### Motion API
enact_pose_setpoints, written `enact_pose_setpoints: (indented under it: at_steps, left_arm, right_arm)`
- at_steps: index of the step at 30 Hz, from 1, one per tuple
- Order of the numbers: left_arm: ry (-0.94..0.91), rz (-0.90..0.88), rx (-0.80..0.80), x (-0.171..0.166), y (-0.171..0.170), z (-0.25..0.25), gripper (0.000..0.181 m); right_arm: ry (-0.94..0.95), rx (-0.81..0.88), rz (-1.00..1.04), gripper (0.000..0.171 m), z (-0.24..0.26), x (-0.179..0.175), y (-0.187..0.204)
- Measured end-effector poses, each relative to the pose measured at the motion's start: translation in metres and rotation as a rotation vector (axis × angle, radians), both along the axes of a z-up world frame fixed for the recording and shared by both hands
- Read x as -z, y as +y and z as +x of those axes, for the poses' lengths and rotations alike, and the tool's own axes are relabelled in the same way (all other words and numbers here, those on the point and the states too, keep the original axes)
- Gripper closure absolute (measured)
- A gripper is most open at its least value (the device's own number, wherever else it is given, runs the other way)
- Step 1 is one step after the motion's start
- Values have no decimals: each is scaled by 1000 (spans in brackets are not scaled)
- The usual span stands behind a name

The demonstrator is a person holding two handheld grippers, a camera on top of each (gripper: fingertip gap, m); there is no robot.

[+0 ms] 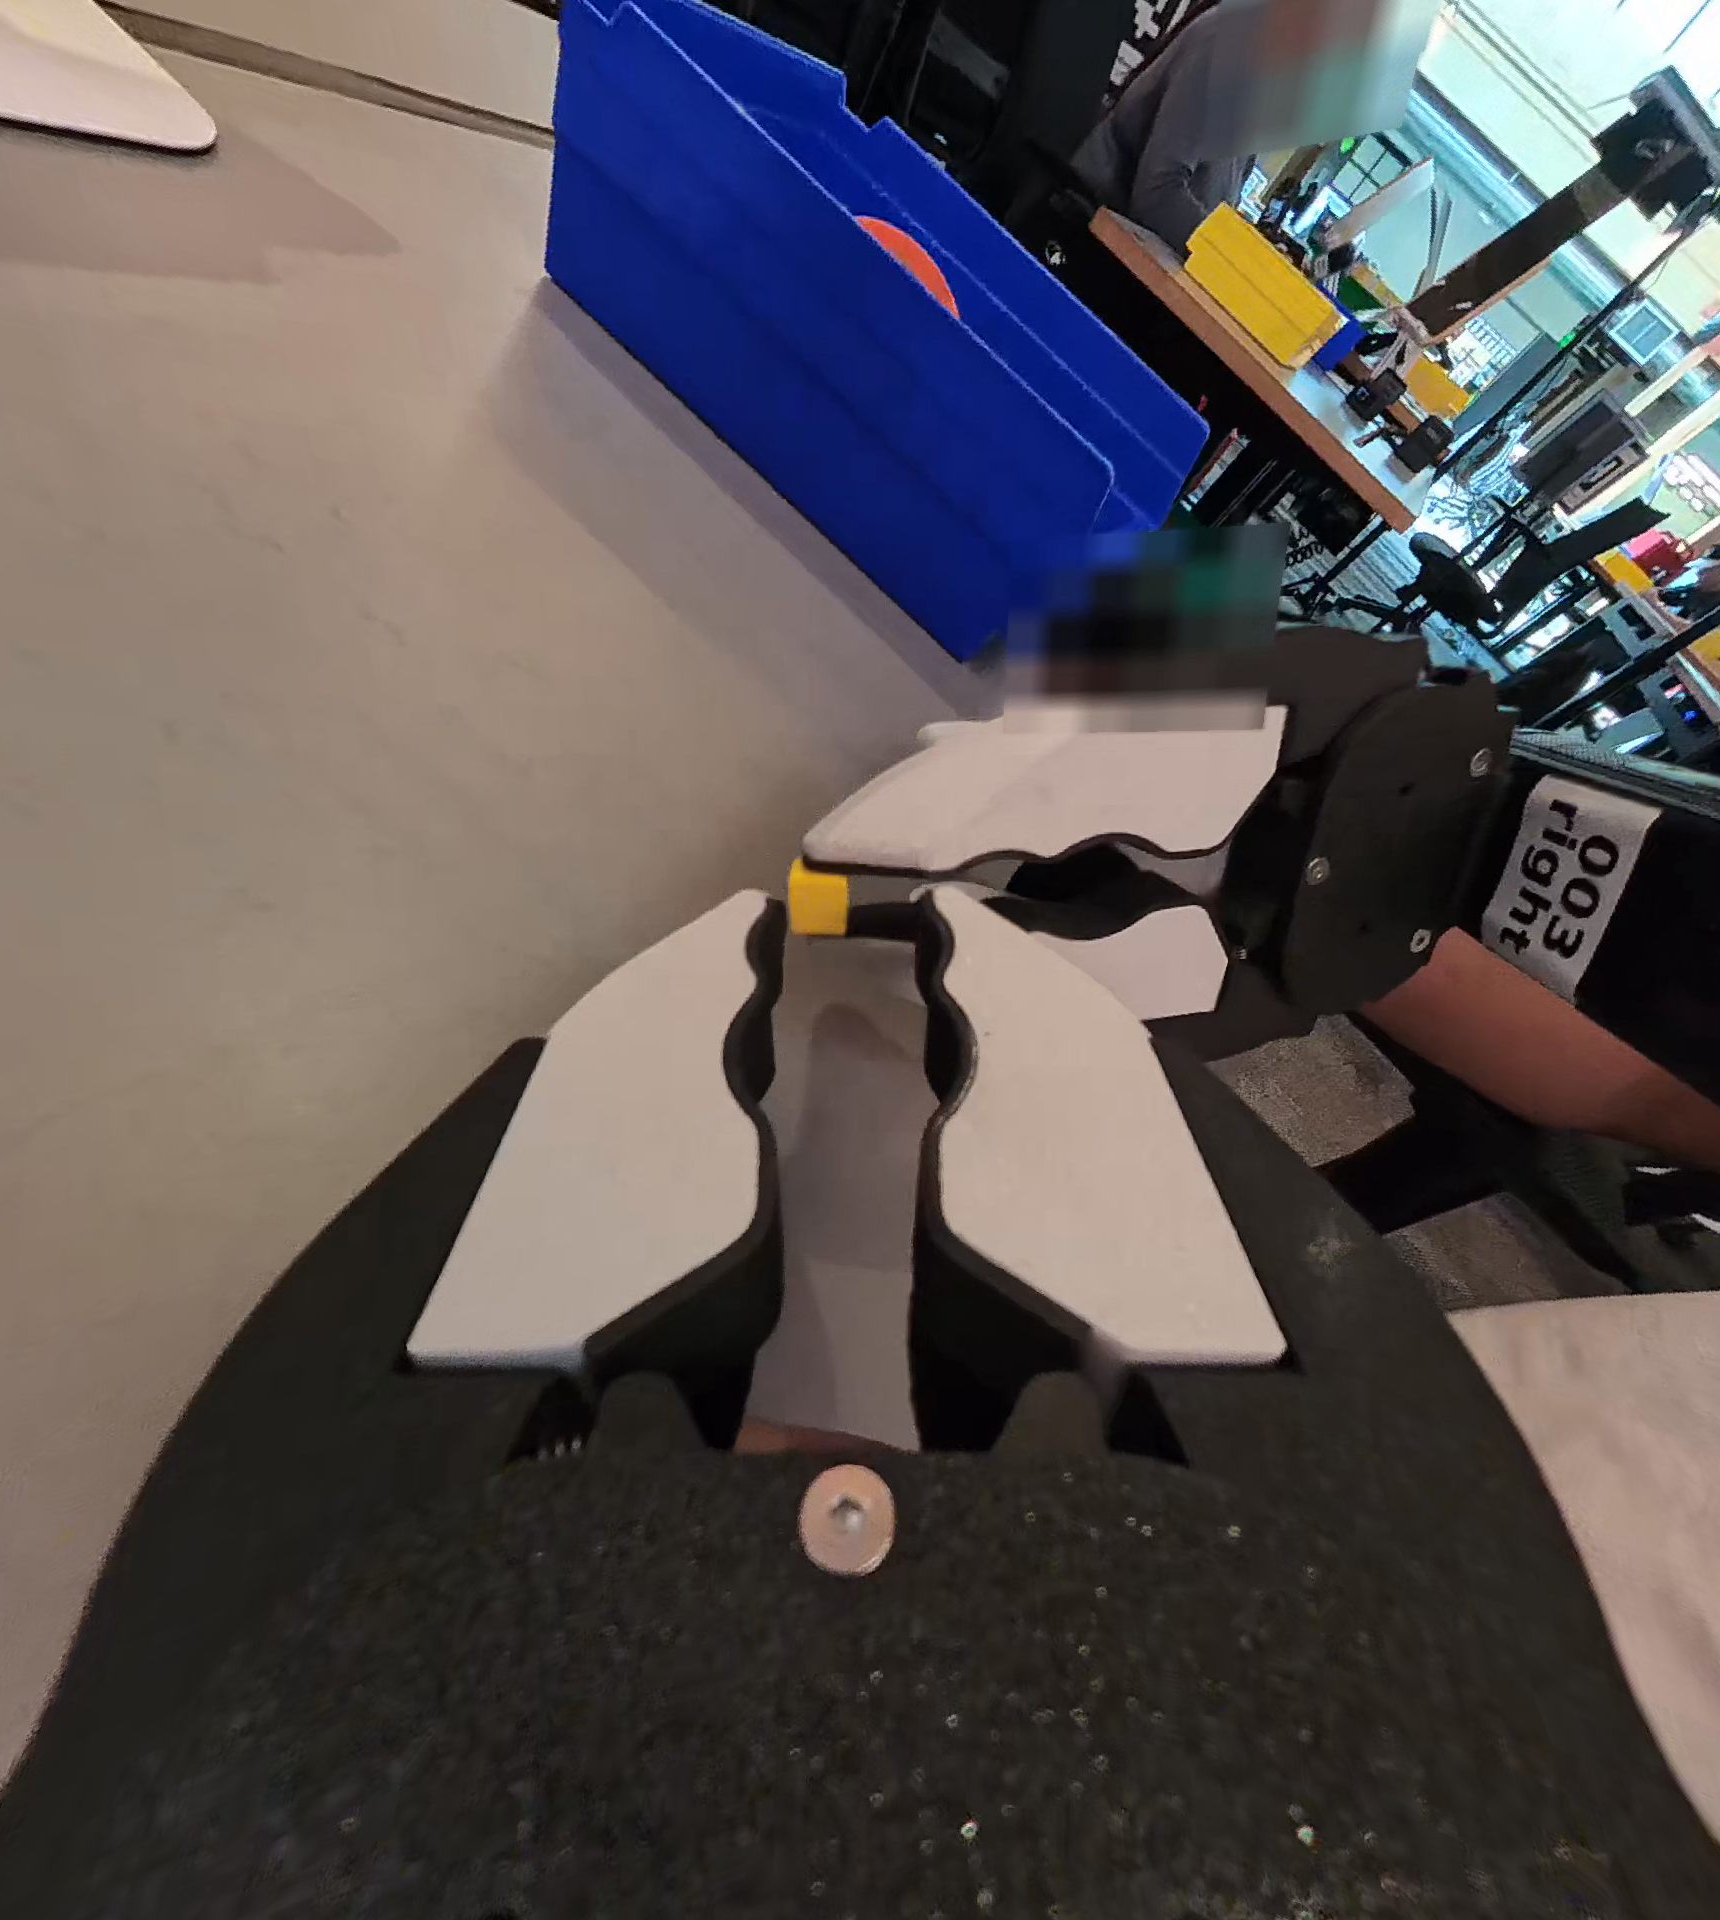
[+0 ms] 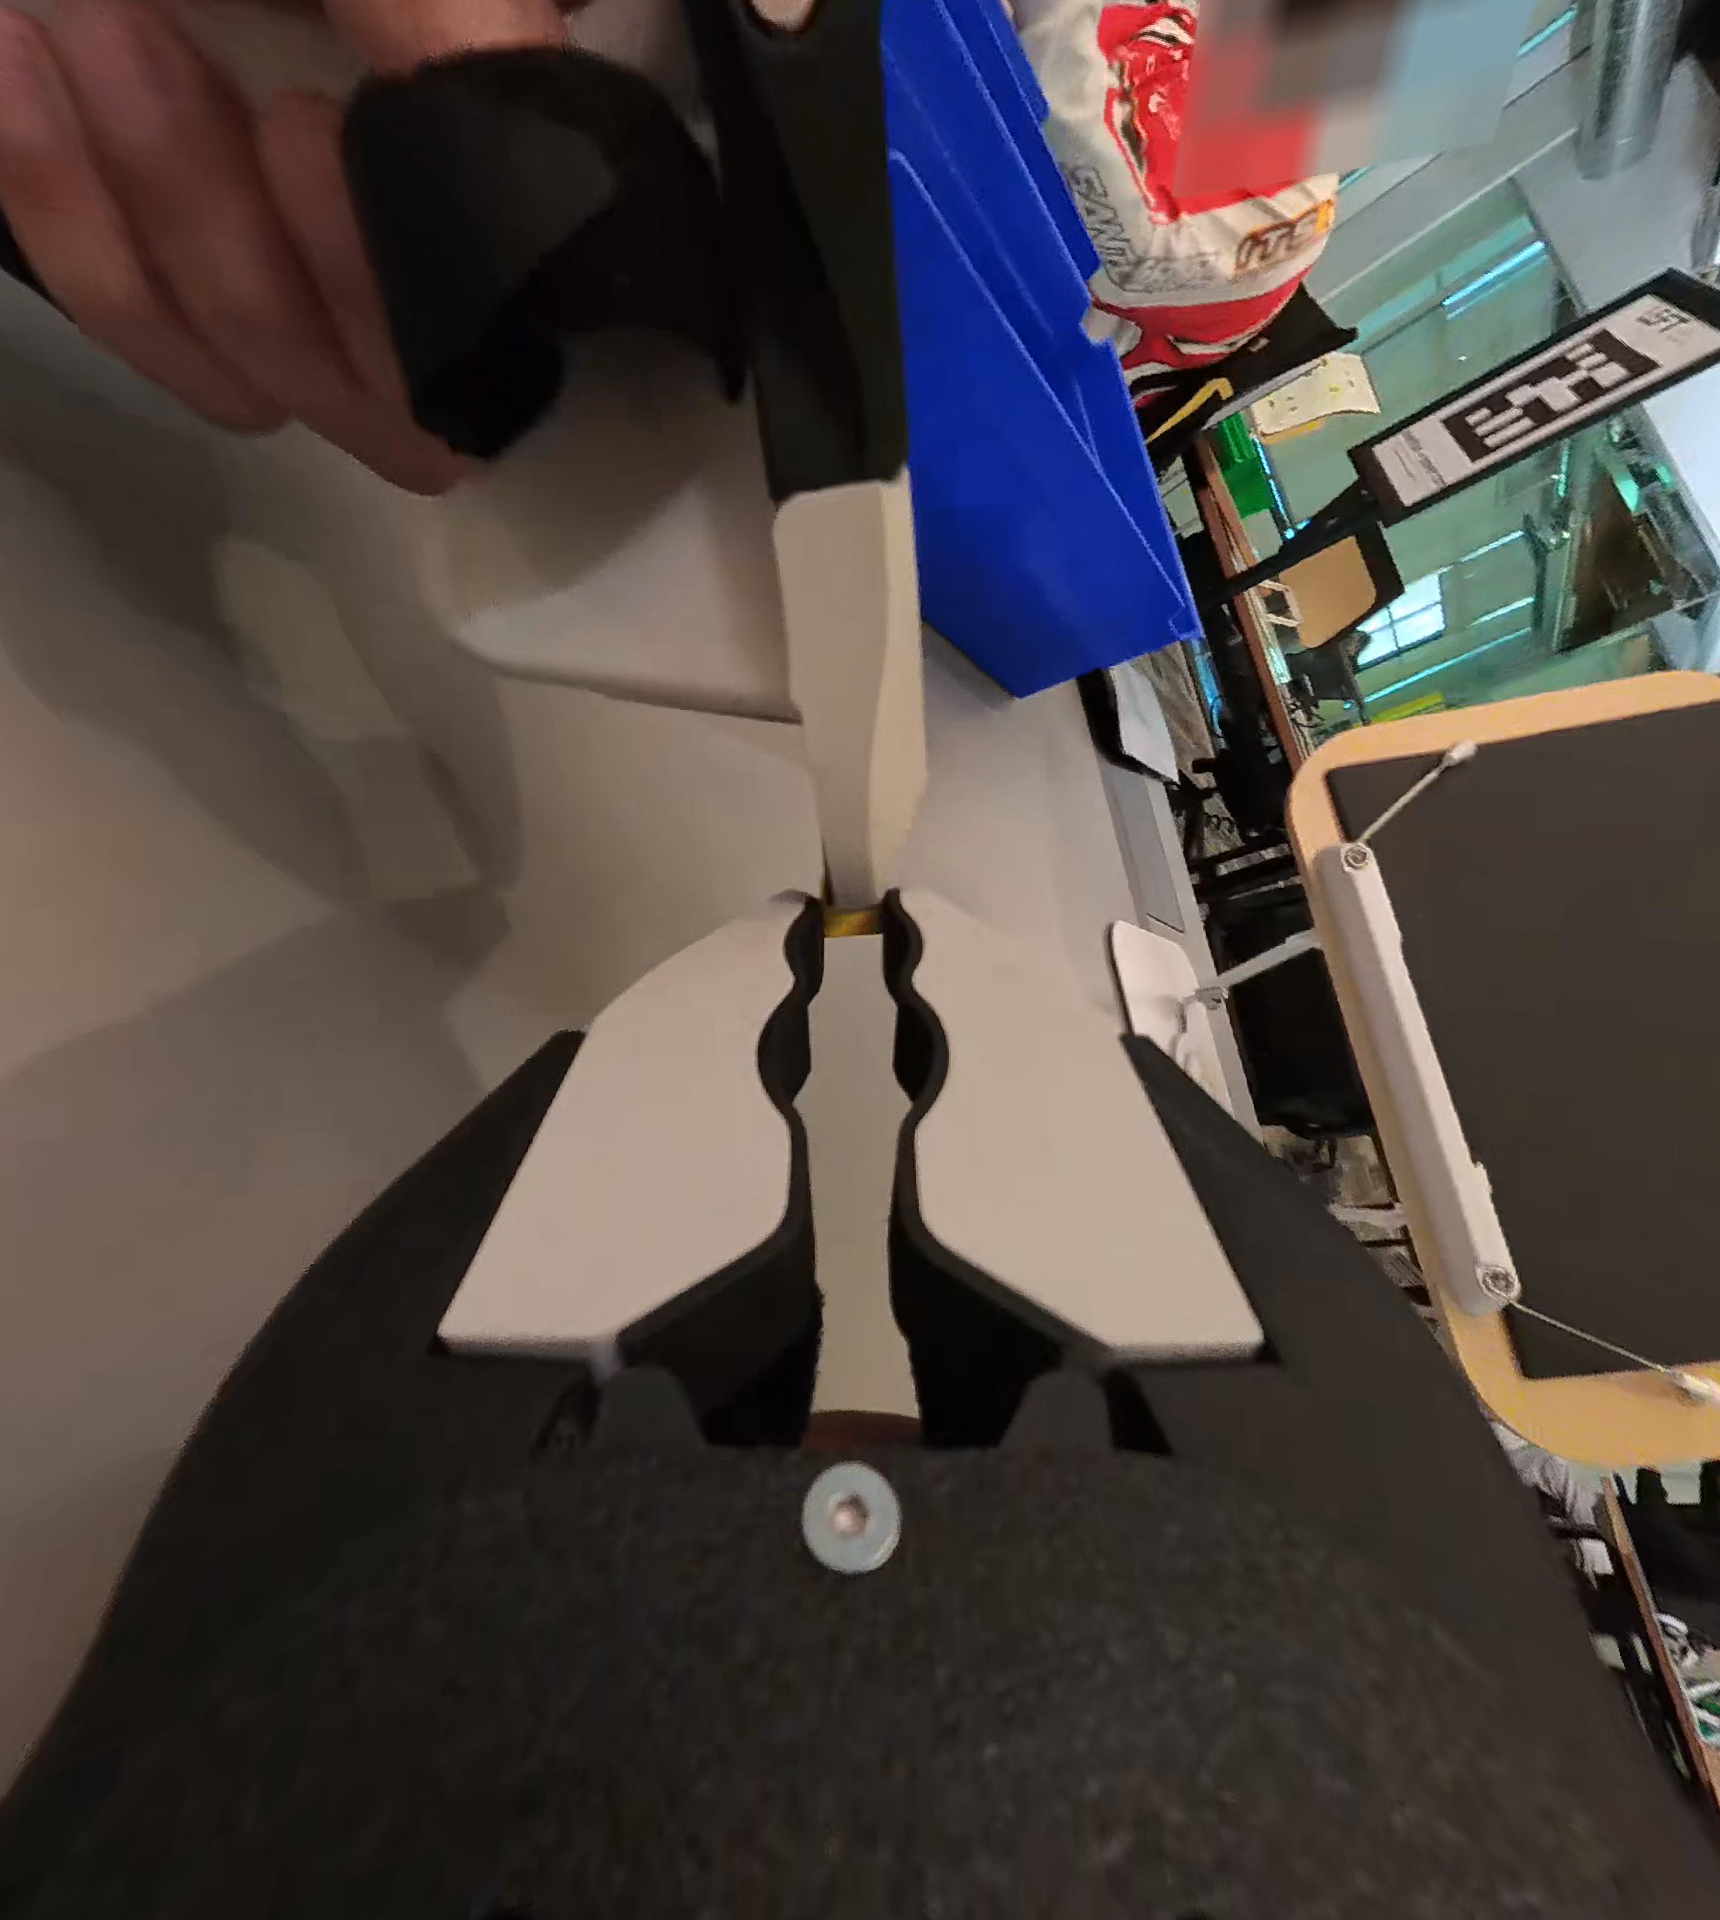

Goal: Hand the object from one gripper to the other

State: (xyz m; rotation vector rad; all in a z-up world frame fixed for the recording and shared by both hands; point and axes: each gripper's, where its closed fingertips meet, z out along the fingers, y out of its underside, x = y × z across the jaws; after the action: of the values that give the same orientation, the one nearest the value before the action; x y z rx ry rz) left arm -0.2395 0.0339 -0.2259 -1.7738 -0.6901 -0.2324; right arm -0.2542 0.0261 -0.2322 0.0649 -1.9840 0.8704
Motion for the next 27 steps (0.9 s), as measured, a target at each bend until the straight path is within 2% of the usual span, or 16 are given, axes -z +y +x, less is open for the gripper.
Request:
enact_pose_setpoints:
  at_steps: [4, 12, 15, 17, 21, 22, 24, 25, 27]
  left_arm:
    - [29, -32, 0, 4, -3, -1, 171]
    - [61, -19, 69, 0, -5, 5, 171]
    - [45, 78, 129, -14, -7, 11, 171]
    - [-2, 202, 196, -31, -12, 17, 171]
    - [-75, 533, 404, -81, -32, 40, 172]
    - [-110, 604, 452, -90, -37, 44, 172]
    - [-189, 702, 483, -101, -41, 45, 171]
    - [-221, 749, 490, -105, -42, 45, 172]
    - [-283, 827, 523, -112, -44, 47, 172]
  right_arm:
    - [-1, -22, -12, 161, 4, -1, -5]
    - [-3, -51, -69, 160, 10, -5, -7]
    - [-57, -38, -125, 146, 13, -8, -1]
    - [-185, -57, -239, 139, 17, -10, 3]
    - [-675, -127, -619, 142, 20, -27, 5]
    - [-829, -195, -734, 145, 25, -37, 2]
    - [-1104, -459, -993, 134, 44, -73, -1]
    - [-1172, -587, -1135, 132, 50, -93, 4]
    - [-1254, -720, -1324, 138, 51, -117, 13]
